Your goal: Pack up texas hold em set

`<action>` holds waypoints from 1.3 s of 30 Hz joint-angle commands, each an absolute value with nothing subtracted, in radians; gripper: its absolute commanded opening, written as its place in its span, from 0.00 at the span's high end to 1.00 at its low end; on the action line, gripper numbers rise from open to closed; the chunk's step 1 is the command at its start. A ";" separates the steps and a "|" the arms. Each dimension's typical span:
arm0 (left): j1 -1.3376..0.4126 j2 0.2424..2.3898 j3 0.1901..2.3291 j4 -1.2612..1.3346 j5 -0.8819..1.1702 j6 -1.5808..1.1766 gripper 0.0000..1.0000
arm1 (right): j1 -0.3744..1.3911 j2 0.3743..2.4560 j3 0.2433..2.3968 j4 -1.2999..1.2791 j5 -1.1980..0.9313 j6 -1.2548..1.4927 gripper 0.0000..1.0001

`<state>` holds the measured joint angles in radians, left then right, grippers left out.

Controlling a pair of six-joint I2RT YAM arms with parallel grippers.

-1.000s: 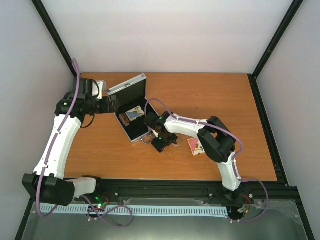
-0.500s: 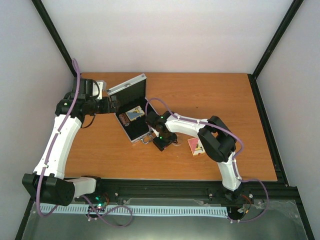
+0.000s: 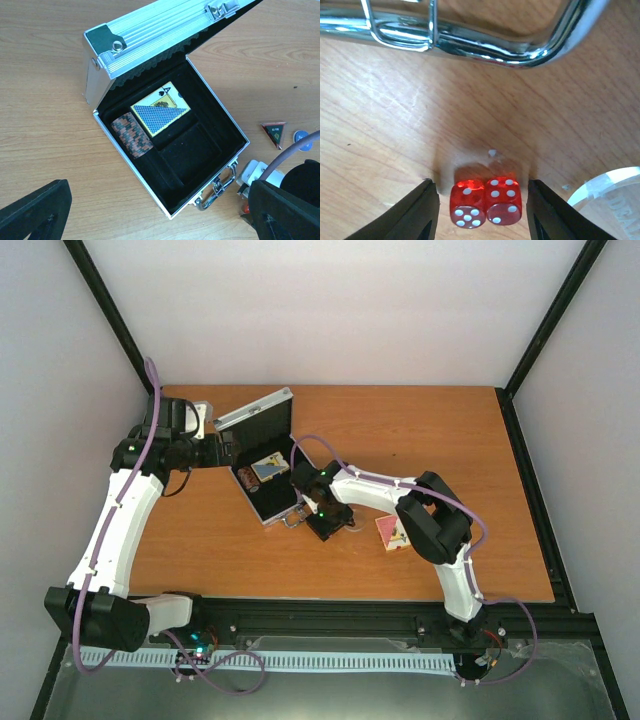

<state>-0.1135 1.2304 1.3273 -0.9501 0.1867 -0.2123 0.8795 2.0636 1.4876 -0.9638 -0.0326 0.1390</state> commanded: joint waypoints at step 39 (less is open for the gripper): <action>-0.115 1.226 1.310 -0.944 0.188 -0.207 0.00 | 0.879 2.066 1.467 -0.979 -0.059 0.174 0.43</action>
<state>-0.1135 1.2350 1.3136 -0.9504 0.1871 -0.2115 0.8795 2.0636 1.4837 -0.9901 -0.0631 0.1734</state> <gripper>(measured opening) 0.998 0.572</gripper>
